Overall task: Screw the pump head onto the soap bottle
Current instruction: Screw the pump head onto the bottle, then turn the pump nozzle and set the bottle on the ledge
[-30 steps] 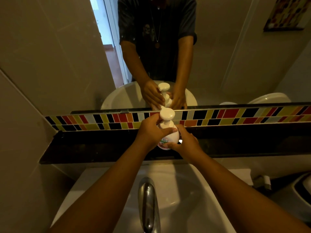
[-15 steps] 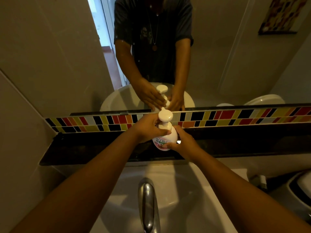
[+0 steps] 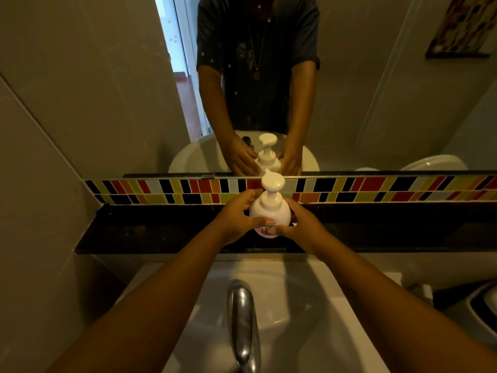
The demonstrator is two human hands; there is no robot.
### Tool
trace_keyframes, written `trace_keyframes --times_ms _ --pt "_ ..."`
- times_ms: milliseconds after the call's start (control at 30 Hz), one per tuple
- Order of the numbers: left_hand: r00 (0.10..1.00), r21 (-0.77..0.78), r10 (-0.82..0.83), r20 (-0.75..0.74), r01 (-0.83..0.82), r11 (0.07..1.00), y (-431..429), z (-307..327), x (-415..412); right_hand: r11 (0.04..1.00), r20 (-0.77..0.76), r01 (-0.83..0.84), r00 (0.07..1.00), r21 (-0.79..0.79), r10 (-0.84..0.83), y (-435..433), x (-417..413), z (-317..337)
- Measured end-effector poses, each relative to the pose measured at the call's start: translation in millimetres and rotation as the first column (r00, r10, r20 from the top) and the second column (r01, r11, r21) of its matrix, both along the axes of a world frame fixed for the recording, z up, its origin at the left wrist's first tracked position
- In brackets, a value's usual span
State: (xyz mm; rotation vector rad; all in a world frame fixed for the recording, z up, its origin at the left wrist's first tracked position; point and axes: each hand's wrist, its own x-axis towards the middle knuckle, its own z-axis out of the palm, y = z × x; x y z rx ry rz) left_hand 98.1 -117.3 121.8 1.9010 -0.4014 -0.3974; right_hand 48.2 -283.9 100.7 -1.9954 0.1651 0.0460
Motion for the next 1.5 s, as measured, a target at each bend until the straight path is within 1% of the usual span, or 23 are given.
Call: trace_keyframes --times_ms 67,100,167,233,300,367,433,500,600,700,767,833,967,1067,1167,1233,1300,1333,1400,1500 --pt "1.000 0.008 0.007 0.001 -0.007 1.000 5 -1 1 0.997 -0.018 -0.016 1.000 -0.073 0.015 -4 1 7" --pt "1.000 0.015 0.002 -0.001 -0.002 1.000 5 -1 3 0.995 -0.050 -0.014 0.999 -0.101 0.009 -8 1 13" --pt "1.000 0.019 -0.016 -0.018 0.016 1.000 4 2 4 0.997 -0.130 -0.007 0.992 -0.072 -0.002 -17 -2 32" --pt "0.999 0.007 -0.029 -0.035 0.029 1.000 5 1 6 1.000 -0.149 -0.012 0.989 -0.016 0.009 -21 -5 55" --pt "0.999 -0.010 -0.031 -0.042 0.030 0.999 6 -1 6 0.999 -0.081 0.026 0.996 -0.021 -0.028 -17 -7 76" --pt "0.999 -0.032 -0.028 -0.031 0.027 0.999 5 -2 5 0.994 0.016 0.093 0.996 -0.065 -0.093 -5 -4 87" --pt "0.999 -0.053 -0.024 -0.025 0.022 0.998 3 -3 5 0.986 0.083 0.119 0.990 -0.118 -0.110 11 1 89" --pt "1.000 -0.047 -0.009 -0.018 0.008 0.999 3 -5 5 0.970 0.134 0.144 0.984 -0.198 -0.119 24 6 89" --pt "1.000 -0.047 -0.006 -0.006 0.006 0.999 3 -8 6 0.919 0.187 0.211 0.970 -0.332 -0.154 34 9 90" --pt "1.000 -0.055 -0.020 -0.001 0.020 0.998 3 -8 7 0.896 0.218 0.234 0.963 -0.377 -0.160 38 9 94" --pt "1.000 -0.036 -0.030 0.006 0.030 0.999 4 -9 10 0.879 0.197 0.196 0.973 -0.435 -0.119 37 8 98" --pt "0.999 0.007 -0.048 0.024 0.048 0.999 6 -8 13 0.856 0.143 0.119 0.988 -0.503 -0.053 32 9 103" --pt "0.994 0.062 -0.091 0.064 0.087 0.994 8 -6 17 0.859 0.023 -0.057 0.997 -0.509 0.079 21 11 115" --pt "0.989 0.086 -0.122 0.078 0.115 0.990 11 -4 20 0.813 -0.090 -0.187 0.982 -0.551 0.165 14 17 124" --pt "0.989 0.098 -0.135 0.065 0.128 0.987 10 -4 22 0.777 -0.191 -0.298 0.954 -0.554 0.230 12 20 135" --pt "0.990 0.085 -0.131 0.059 0.126 0.988 9 -5 23 0.731 -0.245 -0.354 0.935 -0.584 0.256 12 21 142" --pt "0.990 0.069 -0.134 0.049 0.131 0.989 9 -6 24 0.695 -0.258 -0.362 0.932 -0.621 0.254 13 23 147" --pt "0.989 0.065 -0.139 0.046 0.136 0.989 10 -7 24 0.698 -0.247 -0.343 0.939 -0.629 0.239 13 23 147" --pt "0.988 0.059 -0.145 0.049 0.142 0.988 11 -8 25 0.743 -0.192 -0.263 0.964 -0.616 0.183 13 22 146" --pt "0.987 0.053 -0.144 0.069 0.141 0.989 11 -9 24 0.836 -0.125 -0.135 0.989 -0.532 0.080 16 16 139"
